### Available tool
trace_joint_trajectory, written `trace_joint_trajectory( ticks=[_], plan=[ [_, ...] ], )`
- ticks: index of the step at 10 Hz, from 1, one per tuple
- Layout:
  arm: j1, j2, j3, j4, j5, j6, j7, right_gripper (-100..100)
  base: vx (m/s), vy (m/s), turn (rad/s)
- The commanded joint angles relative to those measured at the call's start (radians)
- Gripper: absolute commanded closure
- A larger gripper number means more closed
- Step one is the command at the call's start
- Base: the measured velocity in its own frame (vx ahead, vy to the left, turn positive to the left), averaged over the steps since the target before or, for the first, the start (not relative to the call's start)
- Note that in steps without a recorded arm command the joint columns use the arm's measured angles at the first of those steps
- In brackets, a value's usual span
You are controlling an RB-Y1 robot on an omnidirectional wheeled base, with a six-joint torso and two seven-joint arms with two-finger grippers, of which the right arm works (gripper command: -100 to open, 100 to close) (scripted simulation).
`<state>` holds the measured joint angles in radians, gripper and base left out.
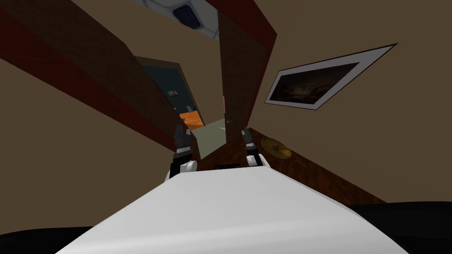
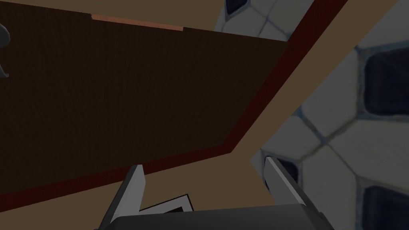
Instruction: Push the door open
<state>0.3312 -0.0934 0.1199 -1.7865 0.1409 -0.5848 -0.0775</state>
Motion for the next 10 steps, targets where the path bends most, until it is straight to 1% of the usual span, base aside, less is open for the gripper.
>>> trace_joint_trajectory(
  ticks=[1,10],
  plan=[
    [-0.014,-0.004,0.005,0.042,0.002,-0.010,-0.010,-100,0.095,-0.032,0.036],
    [-0.081,-0.018,0.039,0.259,0.020,-0.059,-0.058,-100,0.095,-0.046,0.046]
  ],
)
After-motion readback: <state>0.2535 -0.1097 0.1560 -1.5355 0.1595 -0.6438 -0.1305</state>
